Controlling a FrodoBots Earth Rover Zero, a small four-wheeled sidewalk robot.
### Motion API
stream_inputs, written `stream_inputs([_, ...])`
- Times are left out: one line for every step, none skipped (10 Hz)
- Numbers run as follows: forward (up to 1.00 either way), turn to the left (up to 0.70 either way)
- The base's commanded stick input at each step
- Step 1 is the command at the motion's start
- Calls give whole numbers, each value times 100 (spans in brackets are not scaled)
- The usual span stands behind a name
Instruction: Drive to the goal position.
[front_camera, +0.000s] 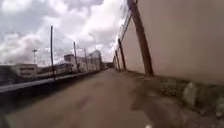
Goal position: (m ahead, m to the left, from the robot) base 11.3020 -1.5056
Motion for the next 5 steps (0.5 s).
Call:
stream_inputs([50, 0])
stream_inputs([50, 0])
stream_inputs([50, 0])
stream_inputs([50, 0])
stream_inputs([50, 0])
